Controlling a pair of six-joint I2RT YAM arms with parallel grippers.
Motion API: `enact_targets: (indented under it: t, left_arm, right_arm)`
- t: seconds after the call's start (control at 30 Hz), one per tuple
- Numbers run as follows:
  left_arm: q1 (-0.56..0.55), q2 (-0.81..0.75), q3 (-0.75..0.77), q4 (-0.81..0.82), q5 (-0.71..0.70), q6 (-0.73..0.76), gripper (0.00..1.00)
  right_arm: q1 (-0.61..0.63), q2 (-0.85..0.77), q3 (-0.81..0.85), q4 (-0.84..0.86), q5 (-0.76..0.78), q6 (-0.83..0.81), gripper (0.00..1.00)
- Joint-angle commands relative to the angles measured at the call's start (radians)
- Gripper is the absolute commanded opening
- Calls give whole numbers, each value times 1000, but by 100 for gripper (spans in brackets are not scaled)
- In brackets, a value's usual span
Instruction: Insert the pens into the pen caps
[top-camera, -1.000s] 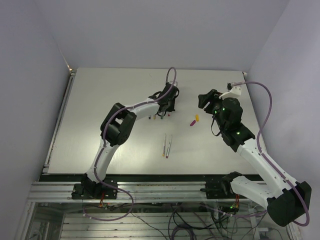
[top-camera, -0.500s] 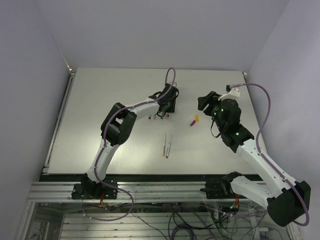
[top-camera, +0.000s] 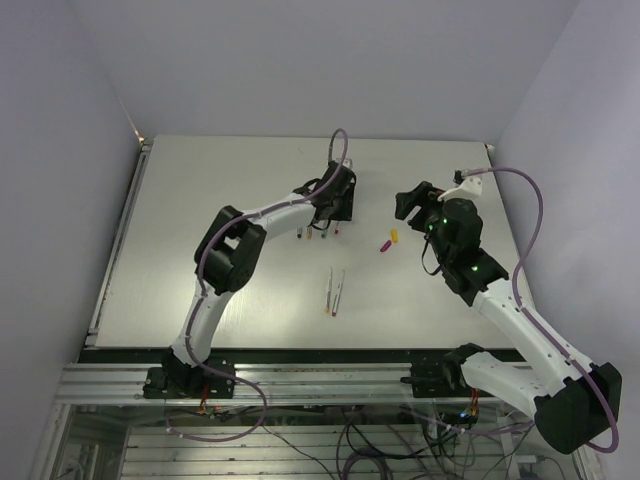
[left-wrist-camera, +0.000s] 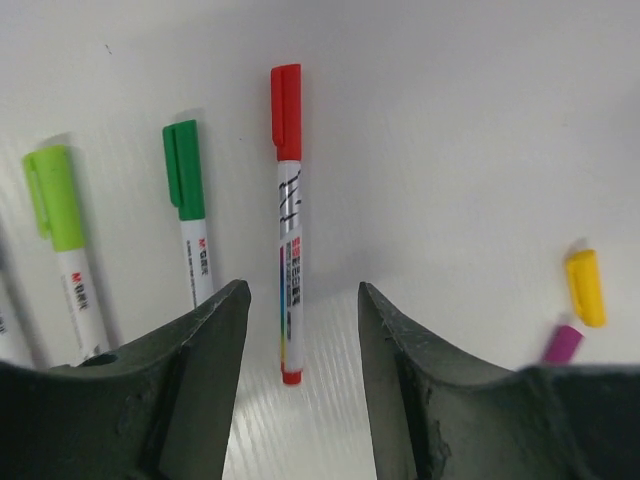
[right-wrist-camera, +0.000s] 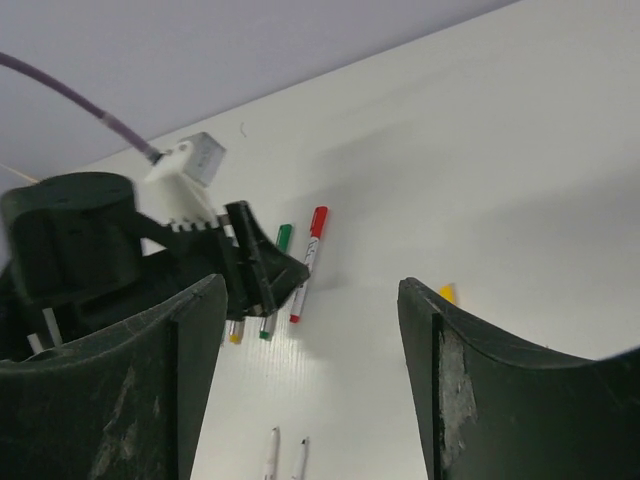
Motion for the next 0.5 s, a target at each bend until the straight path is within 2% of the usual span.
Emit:
enact_targets:
  t: [0.0, 0.07, 0.13, 0.33, 0.47]
  left_arm:
    - [4, -155, -57, 35, 31, -8, 58]
    - [1, -206, -108, 47, 41, -3, 58]
    - [-3, -259, -166, 57, 46, 7, 58]
    - [-36, -447, -413, 86, 33, 17, 58]
    - [-77, -554, -565, 42, 17, 0, 58]
  right_arm:
    - [-1, -30, -23, 48, 70, 41, 72]
    - [-3, -33, -32, 54, 93, 71, 80]
    - [-6, -26, -33, 50, 100, 78, 82]
    - [-10, 23, -18, -19, 124, 91, 82]
    - [-11, 37, -29, -59, 166, 113, 80]
